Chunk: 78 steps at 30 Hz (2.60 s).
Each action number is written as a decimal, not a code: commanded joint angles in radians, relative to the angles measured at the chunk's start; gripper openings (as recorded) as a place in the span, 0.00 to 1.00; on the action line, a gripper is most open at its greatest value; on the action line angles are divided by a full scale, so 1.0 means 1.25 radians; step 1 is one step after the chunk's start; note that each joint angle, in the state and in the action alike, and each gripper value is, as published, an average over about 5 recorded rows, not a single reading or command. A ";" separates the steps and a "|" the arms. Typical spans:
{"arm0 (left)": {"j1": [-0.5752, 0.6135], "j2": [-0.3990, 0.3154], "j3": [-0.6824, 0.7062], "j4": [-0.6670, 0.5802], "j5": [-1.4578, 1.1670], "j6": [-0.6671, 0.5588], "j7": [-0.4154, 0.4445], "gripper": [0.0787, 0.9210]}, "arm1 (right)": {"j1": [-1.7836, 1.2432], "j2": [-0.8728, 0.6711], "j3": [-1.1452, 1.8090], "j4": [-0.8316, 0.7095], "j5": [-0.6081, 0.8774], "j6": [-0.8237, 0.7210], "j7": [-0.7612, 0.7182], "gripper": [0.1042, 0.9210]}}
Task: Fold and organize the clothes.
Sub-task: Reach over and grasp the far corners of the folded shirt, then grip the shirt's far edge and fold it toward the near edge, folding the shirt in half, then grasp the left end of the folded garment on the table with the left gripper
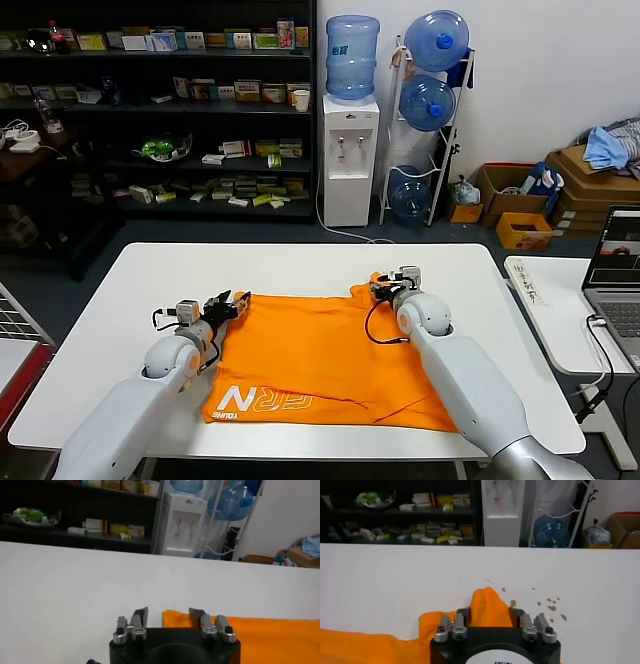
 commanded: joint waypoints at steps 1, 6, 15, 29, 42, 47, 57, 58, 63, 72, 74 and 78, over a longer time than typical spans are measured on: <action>-0.002 -0.004 0.010 0.005 0.007 0.001 0.002 0.49 | 0.002 0.002 -0.002 -0.005 0.002 -0.005 -0.001 0.41; 0.003 -0.005 0.007 0.002 0.013 -0.008 0.001 0.33 | -0.004 -0.001 -0.001 0.004 0.006 0.014 -0.004 0.24; 0.044 0.003 -0.035 -0.068 0.041 -0.036 0.000 0.04 | -0.050 -0.030 0.010 0.097 0.025 0.086 -0.002 0.03; 0.220 0.056 -0.110 -0.314 0.046 -0.054 -0.018 0.02 | -0.307 -0.197 0.117 0.457 0.143 0.056 0.059 0.03; 0.435 0.087 -0.203 -0.533 0.112 -0.051 -0.040 0.02 | -0.596 -0.281 0.252 0.743 0.208 0.016 0.121 0.03; 0.489 0.087 -0.233 -0.571 0.149 -0.060 -0.040 0.02 | -0.660 -0.288 0.275 0.790 0.203 0.003 0.139 0.03; 0.567 0.062 -0.260 -0.566 0.201 -0.079 -0.026 0.04 | -0.722 -0.282 0.306 0.811 0.157 -0.003 0.107 0.07; 0.571 0.059 -0.264 -0.565 0.204 -0.081 -0.025 0.07 | -0.722 -0.282 0.308 0.810 0.156 -0.002 0.104 0.10; 0.595 0.049 -0.289 -0.566 0.218 -0.085 -0.022 0.22 | -0.722 -0.282 0.319 0.813 0.156 0.002 0.105 0.27; 0.683 0.024 -0.316 -0.567 0.236 -0.092 -0.020 0.53 | -0.779 -0.271 0.394 0.836 0.107 0.019 0.078 0.58; 0.693 0.007 -0.317 -0.566 0.236 -0.098 -0.021 0.60 | -0.804 -0.262 0.416 0.847 0.073 0.031 0.059 0.66; 0.691 -0.034 -0.323 -0.559 0.237 -0.107 -0.020 0.74 | -0.855 -0.232 0.442 0.876 0.007 0.060 0.026 0.79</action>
